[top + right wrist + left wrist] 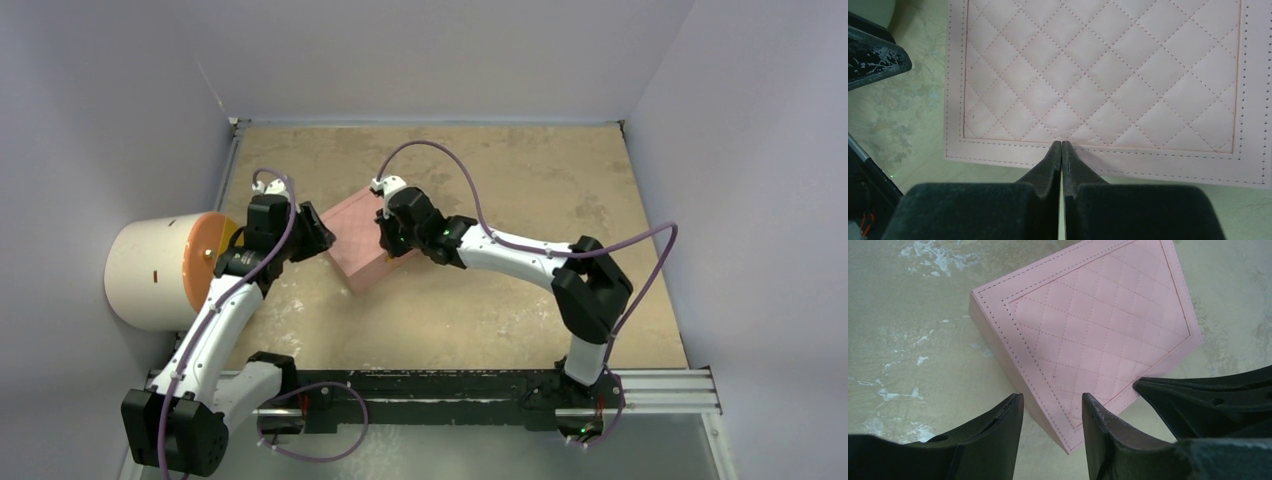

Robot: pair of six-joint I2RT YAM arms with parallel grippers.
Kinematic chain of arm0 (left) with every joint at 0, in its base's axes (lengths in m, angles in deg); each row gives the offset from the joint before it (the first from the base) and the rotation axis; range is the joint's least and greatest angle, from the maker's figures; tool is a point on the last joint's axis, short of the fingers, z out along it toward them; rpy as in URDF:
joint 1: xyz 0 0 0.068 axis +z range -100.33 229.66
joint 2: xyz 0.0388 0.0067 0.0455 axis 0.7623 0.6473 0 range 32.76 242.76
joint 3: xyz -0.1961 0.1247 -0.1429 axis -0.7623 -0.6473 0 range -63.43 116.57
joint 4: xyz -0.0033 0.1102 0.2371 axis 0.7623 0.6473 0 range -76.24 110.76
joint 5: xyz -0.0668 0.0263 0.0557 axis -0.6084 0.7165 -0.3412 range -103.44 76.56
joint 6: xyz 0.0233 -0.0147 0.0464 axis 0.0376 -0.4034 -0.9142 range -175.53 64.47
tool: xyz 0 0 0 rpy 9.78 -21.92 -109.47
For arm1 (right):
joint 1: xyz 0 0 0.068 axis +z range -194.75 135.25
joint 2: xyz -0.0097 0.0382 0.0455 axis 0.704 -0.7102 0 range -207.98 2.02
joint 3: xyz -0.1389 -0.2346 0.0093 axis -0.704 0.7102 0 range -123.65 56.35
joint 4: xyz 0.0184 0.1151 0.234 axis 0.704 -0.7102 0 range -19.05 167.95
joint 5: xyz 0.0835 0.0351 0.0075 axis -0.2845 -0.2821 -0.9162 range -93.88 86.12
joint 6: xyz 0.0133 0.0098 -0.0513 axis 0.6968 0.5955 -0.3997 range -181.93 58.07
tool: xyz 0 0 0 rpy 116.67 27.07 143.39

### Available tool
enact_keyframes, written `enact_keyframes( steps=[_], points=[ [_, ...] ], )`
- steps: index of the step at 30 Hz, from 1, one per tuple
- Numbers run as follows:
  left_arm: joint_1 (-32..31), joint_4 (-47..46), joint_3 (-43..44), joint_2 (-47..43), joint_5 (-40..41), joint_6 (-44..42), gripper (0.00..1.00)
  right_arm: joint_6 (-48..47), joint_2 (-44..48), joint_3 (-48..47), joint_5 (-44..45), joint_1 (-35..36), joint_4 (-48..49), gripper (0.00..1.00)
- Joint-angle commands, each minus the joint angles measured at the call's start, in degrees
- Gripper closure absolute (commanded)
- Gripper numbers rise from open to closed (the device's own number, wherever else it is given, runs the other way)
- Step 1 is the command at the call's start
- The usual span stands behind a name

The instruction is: Organize the mixed jewelry

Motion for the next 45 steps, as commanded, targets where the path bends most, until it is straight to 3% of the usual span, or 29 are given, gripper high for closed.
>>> enact_keyframes(
  steps=[1,14,20,23,28,37,40,45],
  points=[
    [-0.2,-3.0,-0.5,-0.2,-1.5,-0.5,0.54,1.0,-2.9,5.3,3.9,0.3,-3.2,1.0],
    [-2.1,-4.5,-0.8,2.2,-3.6,0.5,0.54,6.2,-3.0,19.4,2.9,0.8,3.7,1.0],
    [-6.9,-6.9,0.1,5.5,-4.7,2.3,0.57,8.4,-3.9,23.6,2.1,1.2,7.7,1.0],
    [-9.7,-8.0,1.7,7.5,-4.2,3.4,0.66,9.0,-4.2,24.6,1.3,1.3,9.1,1.0],
    [-10.7,-8.5,6.0,10.8,-4.1,4.2,0.98,9.5,-3.9,25.3,0.8,1.9,10.5,1.0],
    [-12.6,-6.6,14.1,14.3,-3.7,4.7,1.0,9.9,-3.0,26.7,0.6,2.0,12.1,1.0],
    [-13.3,-8.1,11.4,14.3,-3.4,6.2,1.0,10.2,-2.8,27.2,0.9,2.1,12.4,1.0],
    [-15.0,-12.1,-3.3,15.4,-0.4,10.3,1.0,10.7,-1.9,28.4,1.7,2.1,12.4,1.0]
  ],
)
